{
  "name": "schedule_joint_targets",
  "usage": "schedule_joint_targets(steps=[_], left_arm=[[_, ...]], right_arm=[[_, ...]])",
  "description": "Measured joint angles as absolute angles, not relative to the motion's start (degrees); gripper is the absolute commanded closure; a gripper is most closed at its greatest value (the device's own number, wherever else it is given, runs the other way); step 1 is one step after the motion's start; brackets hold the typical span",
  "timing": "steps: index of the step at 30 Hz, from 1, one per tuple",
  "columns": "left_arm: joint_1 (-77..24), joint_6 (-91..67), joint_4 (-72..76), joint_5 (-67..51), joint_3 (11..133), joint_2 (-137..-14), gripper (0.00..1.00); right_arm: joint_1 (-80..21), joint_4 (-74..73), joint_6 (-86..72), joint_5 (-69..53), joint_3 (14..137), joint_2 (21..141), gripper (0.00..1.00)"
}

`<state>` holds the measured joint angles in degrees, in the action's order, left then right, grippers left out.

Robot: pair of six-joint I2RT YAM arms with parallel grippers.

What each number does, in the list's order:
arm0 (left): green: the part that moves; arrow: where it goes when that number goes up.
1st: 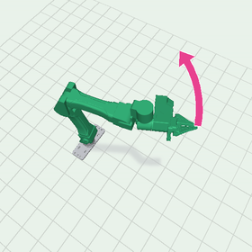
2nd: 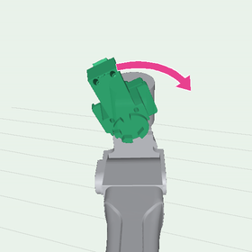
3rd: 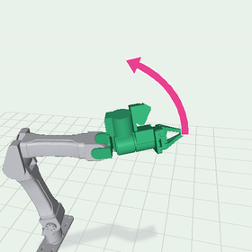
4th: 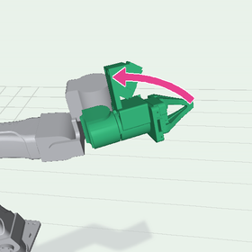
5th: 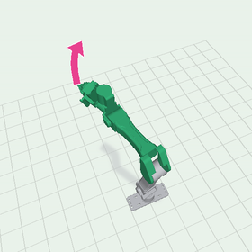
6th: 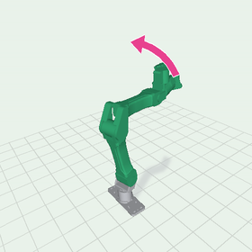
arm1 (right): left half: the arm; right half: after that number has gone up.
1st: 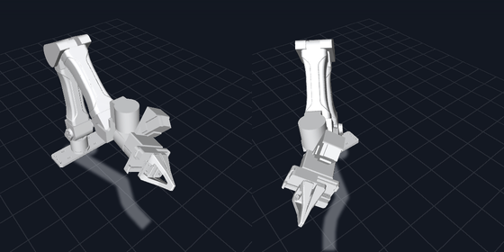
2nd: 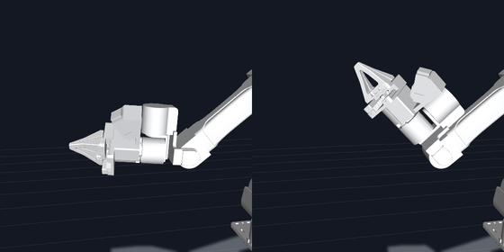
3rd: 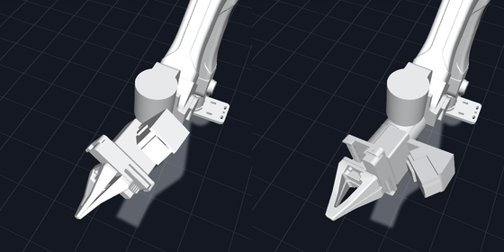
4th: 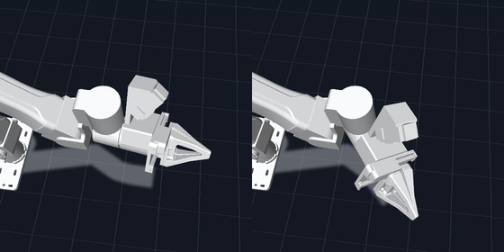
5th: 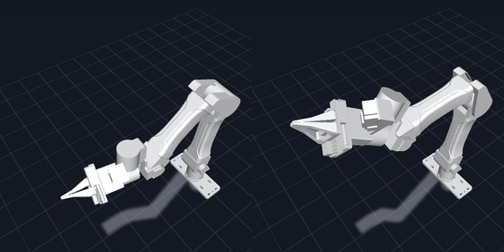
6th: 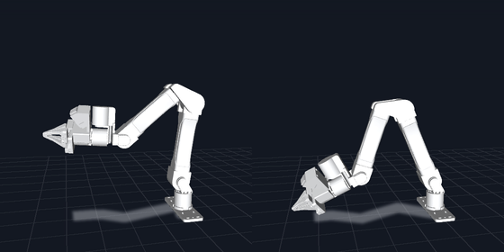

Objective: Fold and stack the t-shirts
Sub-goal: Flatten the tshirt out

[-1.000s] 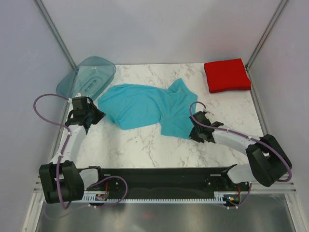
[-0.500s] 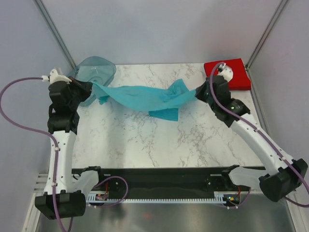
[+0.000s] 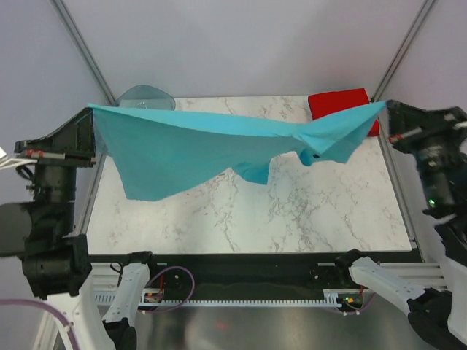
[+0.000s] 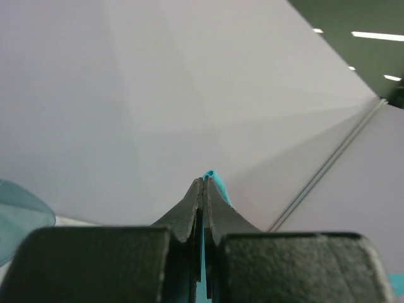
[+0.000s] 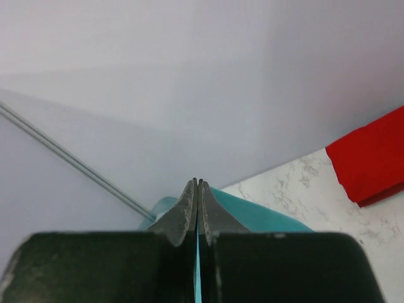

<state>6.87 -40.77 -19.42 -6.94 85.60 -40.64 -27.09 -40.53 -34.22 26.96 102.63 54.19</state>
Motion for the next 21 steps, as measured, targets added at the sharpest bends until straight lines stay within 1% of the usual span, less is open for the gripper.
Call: schedule_joint_targets(steps=[4,6,9,12,14,17,19,21], left_arm=[[6.87,-40.75,-20.32,-8.69,91.9,-37.82,0.98],[6.87,-40.75,-20.12,-9.61,95.31,-37.45,0.98],[6.87,-40.69,-19.92,-10.57,98.24,-37.26,0.98],[6.87,-40.45,-20.01,-10.85,98.59,-37.19,0.98],[6.87,-39.81,-19.99,-10.72,97.27,-37.19,0.98],[6.87,-38.35,-19.27,-10.0,92.12,-37.34,0.98],[6.87,-37.43,-18.74,-9.13,86.08,-37.85,0.98],[6.87,-36.53,-18.7,-8.45,79.33,-39.16,0.98]], right_arm=[[-27.09,-42.3,-34.5,25.52,109.12,48.31,1.0],[-27.09,-42.48,-34.72,24.51,113.38,47.18,1.0],[-27.09,-42.54,-34.68,23.53,119.83,47.29,1.0],[-27.09,-42.5,-33.91,23.97,124.9,48.99,1.0],[-27.27,-41.1,-31.73,25.26,126.63,51.07,1.0],[-28.36,-37.45,-27.05,27.22,126.21,55.2,1.0],[-28.93,-34.39,-23.88,28.73,124.16,59.16,1.0],[-29.04,-30.87,-21.43,29.45,119.63,62.87,1.0]])
